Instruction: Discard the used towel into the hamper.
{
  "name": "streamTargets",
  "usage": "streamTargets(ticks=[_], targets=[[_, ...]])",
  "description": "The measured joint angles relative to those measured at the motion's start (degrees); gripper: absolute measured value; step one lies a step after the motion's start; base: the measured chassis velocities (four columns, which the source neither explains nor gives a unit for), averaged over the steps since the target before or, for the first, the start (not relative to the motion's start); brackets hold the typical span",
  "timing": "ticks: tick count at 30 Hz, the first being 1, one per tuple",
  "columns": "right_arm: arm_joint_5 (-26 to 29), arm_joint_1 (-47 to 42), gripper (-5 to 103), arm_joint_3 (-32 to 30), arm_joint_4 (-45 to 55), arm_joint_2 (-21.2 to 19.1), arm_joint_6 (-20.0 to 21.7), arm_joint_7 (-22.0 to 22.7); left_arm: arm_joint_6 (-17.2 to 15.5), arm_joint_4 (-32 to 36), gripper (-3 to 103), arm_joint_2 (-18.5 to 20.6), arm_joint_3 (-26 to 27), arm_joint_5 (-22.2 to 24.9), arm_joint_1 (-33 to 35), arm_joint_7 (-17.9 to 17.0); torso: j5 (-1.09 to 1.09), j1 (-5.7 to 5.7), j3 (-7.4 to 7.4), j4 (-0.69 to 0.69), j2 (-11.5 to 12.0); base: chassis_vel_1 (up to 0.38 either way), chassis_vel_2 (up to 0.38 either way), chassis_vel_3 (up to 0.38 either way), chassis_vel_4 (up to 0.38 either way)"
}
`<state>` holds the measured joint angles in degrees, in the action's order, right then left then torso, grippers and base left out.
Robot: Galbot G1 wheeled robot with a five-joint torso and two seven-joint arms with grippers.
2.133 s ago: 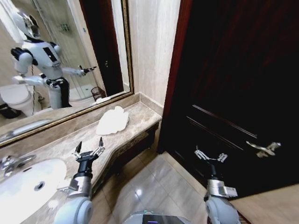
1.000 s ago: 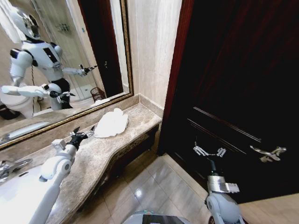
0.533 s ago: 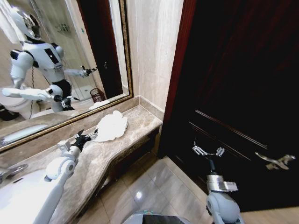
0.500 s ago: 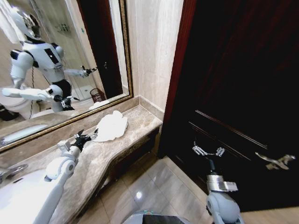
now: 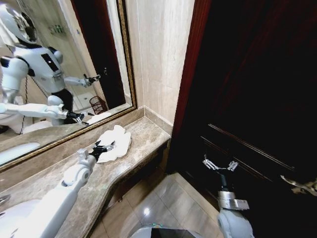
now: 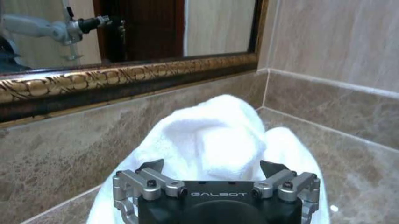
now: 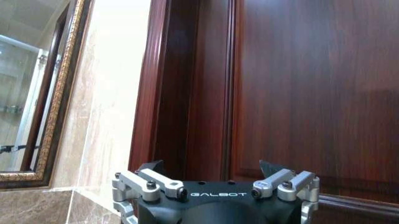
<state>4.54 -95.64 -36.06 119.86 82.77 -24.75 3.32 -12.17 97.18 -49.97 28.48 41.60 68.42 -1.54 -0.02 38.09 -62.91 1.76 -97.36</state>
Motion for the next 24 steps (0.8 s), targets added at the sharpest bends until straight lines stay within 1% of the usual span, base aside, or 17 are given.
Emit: streamTargets(ticks=[1,2,3,4,5,6,7,9,10,11,12,13,17,18,20,22,24], targets=[[0.0,0.0,100,0.0,0.0,0.0,0.0,0.0,0.0,0.0,100,0.0,0.0,0.0,0.0,0.0,0.0,0.0,0.0,0.0,0.0,0.051,-0.02,-0.008,0.049],[-0.1,-0.1,100,0.0,0.1,0.2,-0.1,0.1,0.0,-1.9,100,0.0,-1.5,-0.2,-2.3,-0.7,0.03,0.01,0.0,0.0,0.0,0.0,0.0,0.0,0.0],[-0.2,-0.1,100,0.0,0.1,0.2,-0.2,0.1,0.3,-3.2,100,0.0,-2.6,-0.5,-3.8,-1.3,0.0,0.02,0.0,-0.02,0.0,0.0,0.0,0.0,0.0],[-0.3,-0.2,100,0.0,0.1,0.3,-0.4,0.1,0.6,-4.5,103,0.0,-3.6,-0.8,-5.3,-1.8,0.0,0.03,-0.01,-0.02,0.0,0.0,0.0,0.0,0.0],[-0.3,-0.2,100,0.0,0.1,0.3,-0.4,0.1,0.6,-4.5,103,0.0,-3.6,-0.8,-5.3,-1.8,0.0,0.03,-0.01,-0.02,0.0,0.0,0.0,0.0,0.0],[-0.4,-0.2,100,0.1,0.1,0.3,-0.5,0.1,0.8,-5.9,100,-0.1,-4.7,-1.0,-6.9,-2.1,0.03,0.06,-0.01,-0.03,0.0,0.0,0.0,0.0,0.0],[-0.4,-0.2,100,0.1,0.1,0.4,-0.6,0.1,0.9,-7.0,100,-0.1,-5.5,-1.0,-8.1,-2.2,0.03,0.08,-0.02,-0.03,0.0,0.0,0.0,0.0,0.0],[-0.5,-0.3,100,0.0,0.0,0.6,-1.0,0.1,1.5,-9.8,92,-0.3,-7.2,-1.2,-11.0,-1.7,-0.01,0.08,-0.02,-0.03,0.0,0.0,0.0,0.0,0.0],[-0.5,-0.3,100,0.0,0.0,0.6,-1.0,0.1,1.5,-9.8,92,-0.3,-7.2,-1.2,-11.0,-1.7,-0.01,0.08,-0.02,-0.03,0.0,0.0,0.0,0.0,0.0],[-0.5,-0.3,100,-0.1,-0.1,0.7,-1.1,0.1,1.9,-10.9,86,-0.5,-7.9,-1.3,-12.0,-1.3,0.03,0.08,-0.02,-0.02,0.0,0.0,0.0,0.0,0.0],[-0.5,-0.5,100,-0.2,-0.1,0.8,-1.3,0.1,2.3,-11.7,81,-0.7,-8.3,-1.3,-12.6,-0.8,0.03,0.07,-0.02,-0.03,0.0,0.0,0.0,0.0,0.0],[-0.5,-0.5,100,-0.2,-0.1,0.8,-1.3,0.1,2.3,-11.7,81,-0.7,-8.3,-1.3,-12.6,-0.8,0.03,0.07,-0.02,-0.03,0.0,0.0,0.0,0.0,0.0],[-0.5,-0.9,100,-0.5,-0.2,0.9,-1.8,0.0,3.4,-12.1,59,-1.4,-8.5,-1.3,-12.8,0.0,0.01,0.06,-0.01,-0.03,0.0,0.0,0.0,0.0,0.0],[-0.5,-0.9,100,-0.5,-0.2,0.9,-1.8,0.0,3.4,-12.1,59,-1.4,-8.5,-1.3,-12.8,0.0,0.01,0.06,-0.01,-0.03,0.0,0.0,0.0,0.0,0.0],[-0.5,-0.7,100,-0.5,-0.3,0.8,-1.8,0.0,4.1,-12.0,49,-1.6,-8.3,-1.3,-12.3,0.0,0.02,0.06,-0.02,-0.02,0.0,0.0,0.0,0.0,0.0],[-0.5,-0.6,100,-0.5,-0.4,0.8,-1.8,0.0,4.4,-12.0,49,-1.6,-8.2,-1.4,-12.2,0.0,0.01,0.06,-0.01,-0.02,0.0,0.0,0.0,0.0,0.0],[-0.5,-0.3,100,-0.3,-0.4,0.6,-1.8,0.0,4.7,-11.8,38,-1.6,-7.8,-1.5,-11.8,0.0,0.02,0.06,-0.02,-0.02,0.0,0.0,0.0,0.0,0.0]])
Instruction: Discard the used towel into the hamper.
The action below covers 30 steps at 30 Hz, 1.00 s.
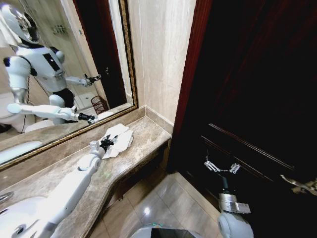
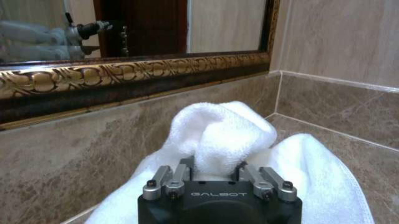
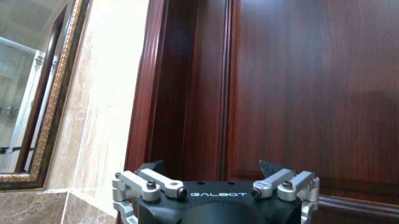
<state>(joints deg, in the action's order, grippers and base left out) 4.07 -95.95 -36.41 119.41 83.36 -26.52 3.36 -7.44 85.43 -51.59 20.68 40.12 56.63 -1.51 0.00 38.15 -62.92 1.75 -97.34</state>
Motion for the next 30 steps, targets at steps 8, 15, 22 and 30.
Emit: streamTargets(ticks=[8,15,22,30], targets=[[-0.1,0.1,100,0.1,0.1,-0.1,0.1,0.0,0.2,1.1,11,-0.1,1.2,0.0,1.0,-0.2,0.0,0.0,0.0,0.0,0.0,0.0,0.0,0.0,0.0],[-0.2,-0.3,100,0.1,0.1,0.3,-0.6,-0.1,0.4,3.3,4,-0.2,2.6,0.2,3.2,-0.2,0.01,0.0,0.0,0.0,0.0,0.0,0.0,0.0,0.0],[-0.3,-0.4,100,0.5,0.2,1.2,-1.4,-0.6,4.1,11.0,4,-2.2,7.1,-1.3,9.6,-0.5,0.0,0.0,0.0,-0.01,0.0,0.0,0.0,0.0,0.0],[-0.4,0.4,100,1.4,0.7,1.5,-1.3,-0.7,5.8,29.2,4,-7.6,13.2,-6.7,20.1,-4.9,-0.01,-0.01,0.01,0.0,0.0,0.0,0.0,0.0,0.0]])
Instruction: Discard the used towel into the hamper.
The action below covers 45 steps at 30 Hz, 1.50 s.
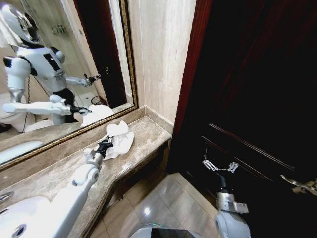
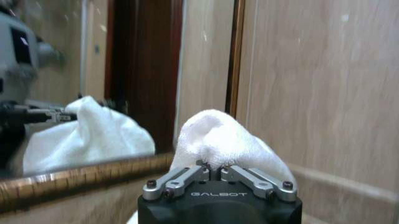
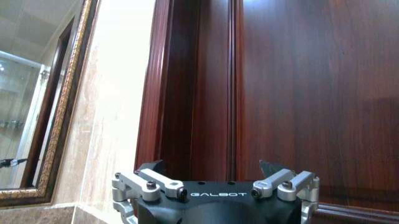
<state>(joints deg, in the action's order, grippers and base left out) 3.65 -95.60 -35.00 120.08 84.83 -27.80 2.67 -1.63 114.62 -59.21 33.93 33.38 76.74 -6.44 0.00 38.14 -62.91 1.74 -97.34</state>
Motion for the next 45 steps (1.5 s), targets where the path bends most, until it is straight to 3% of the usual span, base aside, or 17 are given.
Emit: streamTargets(ticks=[6,12,18,28,45], targets=[[0.4,-0.3,100,-0.6,-0.3,-0.1,-0.6,0.0,-0.5,9.9,4,-3.7,3.3,-1.0,4.4,-1.7,0.0,0.0,0.0,-0.02,0.0,0.0,0.0,0.0,0.0],[1.0,0.0,100,-1.1,-0.3,0.4,-0.7,0.1,0.9,20.0,4,-9.3,7.0,0.1,11.9,-1.6,0.0,0.0,0.0,0.0,0.0,0.0,0.0,0.0,0.0],[1.8,0.1,100,-1.4,-0.2,0.8,-0.8,0.1,3.0,27.0,4,-13.6,9.6,-2.7,18.7,-0.6,0.0,0.0,0.0,0.0,0.0,0.0,0.0,0.0,0.0],[2.8,0.5,100,-1.8,-0.1,0.7,-0.8,0.2,5.2,29.3,4,-14.9,12.0,-5.8,21.3,-0.6,0.01,0.01,-0.01,-0.01,0.0,0.0,0.0,0.0,0.0],[4.2,-0.9,100,-3.6,1.7,0.6,-1.6,1.0,3.9,28.8,4,-15.1,10.6,-8.7,22.3,-0.3,0.0,0.01,-0.01,-0.01,0.0,-0.006,-0.003,-0.006,-0.005]])
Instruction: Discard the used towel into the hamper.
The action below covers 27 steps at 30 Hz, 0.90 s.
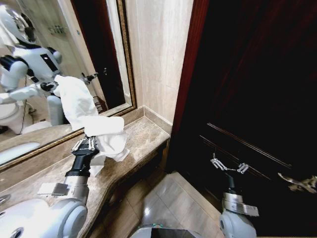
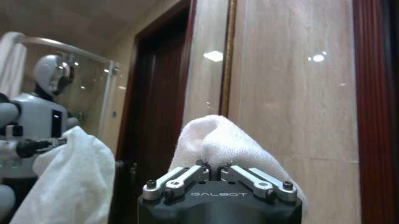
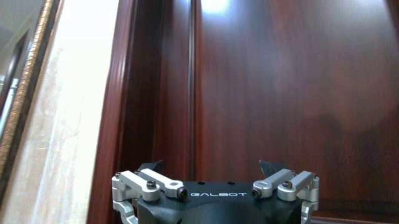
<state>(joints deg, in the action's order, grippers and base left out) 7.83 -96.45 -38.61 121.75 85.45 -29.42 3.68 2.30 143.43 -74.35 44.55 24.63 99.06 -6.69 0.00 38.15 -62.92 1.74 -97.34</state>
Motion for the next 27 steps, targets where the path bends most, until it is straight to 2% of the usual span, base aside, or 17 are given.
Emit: streamTargets(ticks=[27], targets=[[-0.1,-0.7,100,-0.9,2.9,-0.1,-1.0,0.7,-0.7,-0.2,4,0.8,-1.7,-0.9,-0.8,0.3,0.0,0.0,0.0,0.0,0.0,-0.096,-0.106,-0.097,-0.104]])
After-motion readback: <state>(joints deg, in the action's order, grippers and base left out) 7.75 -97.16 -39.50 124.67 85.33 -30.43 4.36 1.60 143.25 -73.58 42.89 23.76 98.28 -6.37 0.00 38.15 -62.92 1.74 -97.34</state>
